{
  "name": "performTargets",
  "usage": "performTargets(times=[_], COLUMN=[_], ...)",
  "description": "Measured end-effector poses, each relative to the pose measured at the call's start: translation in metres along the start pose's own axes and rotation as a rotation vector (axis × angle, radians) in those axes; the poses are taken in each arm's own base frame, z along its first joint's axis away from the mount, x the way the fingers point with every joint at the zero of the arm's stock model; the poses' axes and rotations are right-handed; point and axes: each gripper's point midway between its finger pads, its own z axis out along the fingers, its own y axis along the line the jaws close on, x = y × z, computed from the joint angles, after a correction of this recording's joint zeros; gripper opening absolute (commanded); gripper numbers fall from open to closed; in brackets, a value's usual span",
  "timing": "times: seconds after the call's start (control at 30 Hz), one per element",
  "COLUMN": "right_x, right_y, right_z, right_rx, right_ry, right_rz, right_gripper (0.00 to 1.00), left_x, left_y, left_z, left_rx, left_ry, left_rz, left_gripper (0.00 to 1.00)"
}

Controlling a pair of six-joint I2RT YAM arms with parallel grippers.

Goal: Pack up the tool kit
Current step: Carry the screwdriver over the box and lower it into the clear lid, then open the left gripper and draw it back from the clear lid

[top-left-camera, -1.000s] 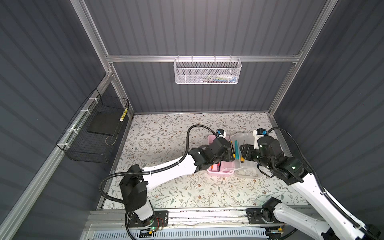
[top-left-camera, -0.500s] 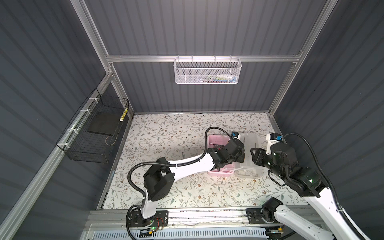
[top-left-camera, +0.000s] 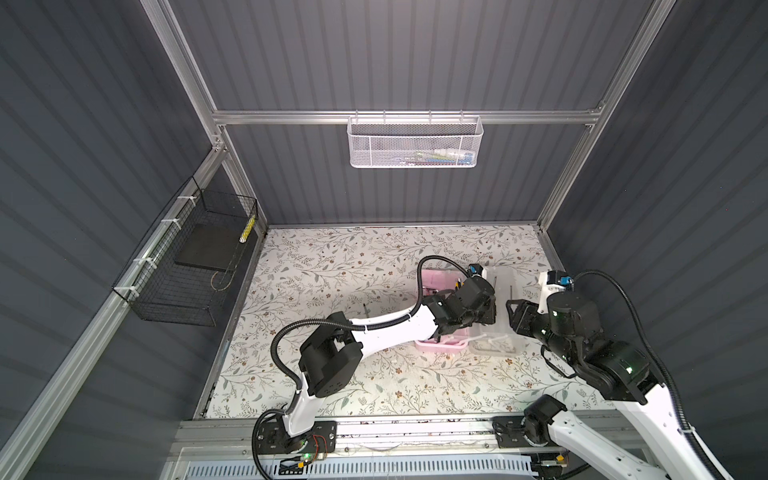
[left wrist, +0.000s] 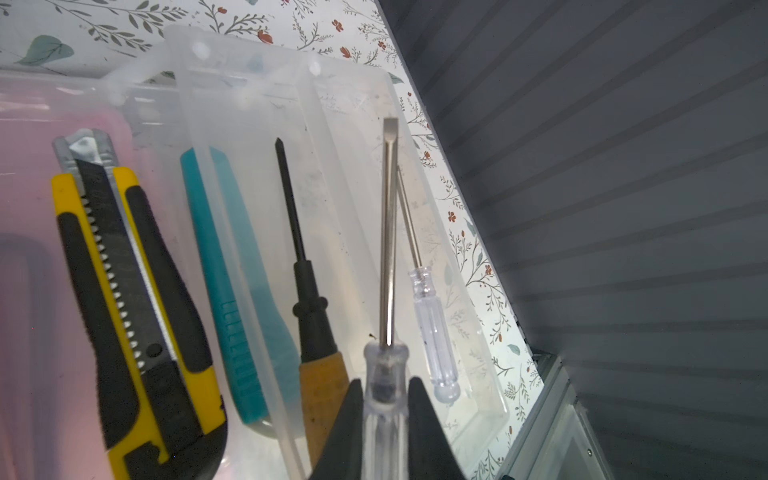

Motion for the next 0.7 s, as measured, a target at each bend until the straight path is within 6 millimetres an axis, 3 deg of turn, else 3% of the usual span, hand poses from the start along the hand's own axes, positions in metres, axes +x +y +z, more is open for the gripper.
performTargets(times=[0.57,0.7], right_x=[0.004,0.007], right_y=[-0.005,-0.007], right_z=[-0.002,-0.003], right_rx=[0.004,0.004], right_ry=[0.005,0.006], right_rz=[-0.005,-0.005], right_gripper=[0.49,0.51], left_x=[0.009,0.007], left_y=[0.004,0.003], left_z=[0.025,0.025], left_rx=[-0.006,-0.002], left_ry=[0.019,0.015], left_rz=[-0.106,-0.110], left_gripper=[0.00,0.20])
